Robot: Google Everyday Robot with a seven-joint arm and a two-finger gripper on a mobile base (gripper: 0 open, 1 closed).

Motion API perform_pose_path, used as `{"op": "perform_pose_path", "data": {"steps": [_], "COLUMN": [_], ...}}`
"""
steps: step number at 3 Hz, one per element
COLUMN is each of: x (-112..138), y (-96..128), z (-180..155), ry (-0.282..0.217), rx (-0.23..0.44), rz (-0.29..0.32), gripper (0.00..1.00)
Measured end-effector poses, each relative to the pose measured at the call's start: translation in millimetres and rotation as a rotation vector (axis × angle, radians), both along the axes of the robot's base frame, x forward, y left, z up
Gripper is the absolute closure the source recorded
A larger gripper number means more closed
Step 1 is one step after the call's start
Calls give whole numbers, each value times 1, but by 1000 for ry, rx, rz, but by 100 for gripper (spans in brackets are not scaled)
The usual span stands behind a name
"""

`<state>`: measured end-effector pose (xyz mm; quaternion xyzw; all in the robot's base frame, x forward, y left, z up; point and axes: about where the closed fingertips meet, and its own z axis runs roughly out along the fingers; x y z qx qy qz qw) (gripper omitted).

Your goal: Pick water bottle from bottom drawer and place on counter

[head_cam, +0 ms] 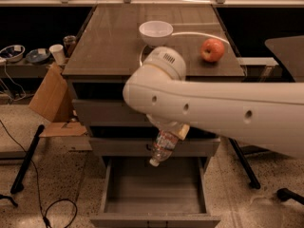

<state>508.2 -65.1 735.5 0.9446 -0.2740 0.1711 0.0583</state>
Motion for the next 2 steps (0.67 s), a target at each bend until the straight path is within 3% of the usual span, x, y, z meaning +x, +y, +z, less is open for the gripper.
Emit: {"op": "perform_pose_path", "data": {"steps": [1, 2], "x": [30, 77], "y": [-5, 17], "z": [56, 107], "ry": [-44, -76], "rx": [-12, -15], "rz": [15, 97], "gripper": [100, 100]}}
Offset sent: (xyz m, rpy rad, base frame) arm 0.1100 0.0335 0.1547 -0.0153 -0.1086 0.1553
